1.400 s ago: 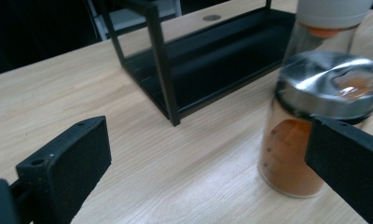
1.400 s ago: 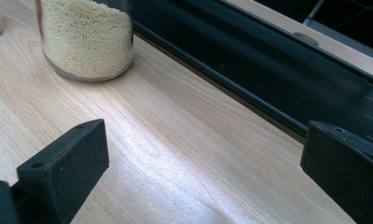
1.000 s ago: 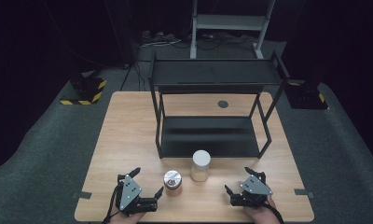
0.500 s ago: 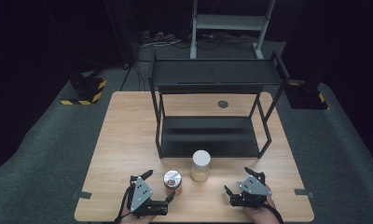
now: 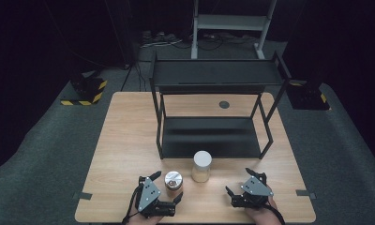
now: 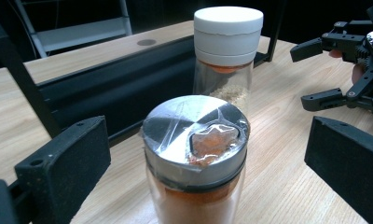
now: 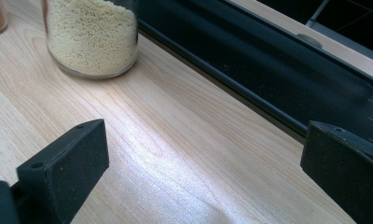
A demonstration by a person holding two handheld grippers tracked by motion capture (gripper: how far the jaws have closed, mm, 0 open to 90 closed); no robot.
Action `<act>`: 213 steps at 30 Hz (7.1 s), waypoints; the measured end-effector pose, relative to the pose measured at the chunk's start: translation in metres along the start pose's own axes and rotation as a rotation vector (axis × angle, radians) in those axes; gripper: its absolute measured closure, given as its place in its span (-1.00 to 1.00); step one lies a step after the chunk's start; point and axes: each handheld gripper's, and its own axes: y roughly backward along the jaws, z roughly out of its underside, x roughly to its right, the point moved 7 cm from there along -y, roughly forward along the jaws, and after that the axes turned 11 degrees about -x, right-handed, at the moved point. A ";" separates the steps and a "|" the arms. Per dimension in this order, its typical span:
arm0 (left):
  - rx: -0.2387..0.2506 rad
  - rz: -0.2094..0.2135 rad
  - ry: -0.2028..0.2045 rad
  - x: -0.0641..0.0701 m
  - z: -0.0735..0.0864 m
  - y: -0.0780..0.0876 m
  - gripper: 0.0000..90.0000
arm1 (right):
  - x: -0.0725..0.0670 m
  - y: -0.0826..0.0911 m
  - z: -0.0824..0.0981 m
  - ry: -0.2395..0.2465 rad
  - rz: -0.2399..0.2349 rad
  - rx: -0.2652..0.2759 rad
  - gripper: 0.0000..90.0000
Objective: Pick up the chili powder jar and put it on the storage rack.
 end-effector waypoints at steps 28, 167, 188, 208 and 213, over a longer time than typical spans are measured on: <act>0.035 0.024 0.028 -0.007 0.009 -0.019 -0.69 | 0.002 -0.001 -0.001 0.002 -0.015 -0.011 -1.00; 0.346 -0.040 0.035 -0.046 -0.189 0.018 -0.23 | 0.012 -0.001 0.001 -0.053 -0.050 -0.002 -1.00; 0.381 -0.061 0.044 -0.058 -0.235 0.016 -0.23 | 0.012 0.000 0.002 -0.053 -0.048 0.002 -1.00; 0.400 -0.111 0.051 -0.063 -0.267 0.003 -0.23 | 0.015 0.001 0.004 -0.078 -0.056 0.014 -1.00; 0.401 -0.133 0.046 -0.064 -0.278 -0.004 -0.23 | 0.015 0.001 0.004 -0.077 -0.056 0.016 -1.00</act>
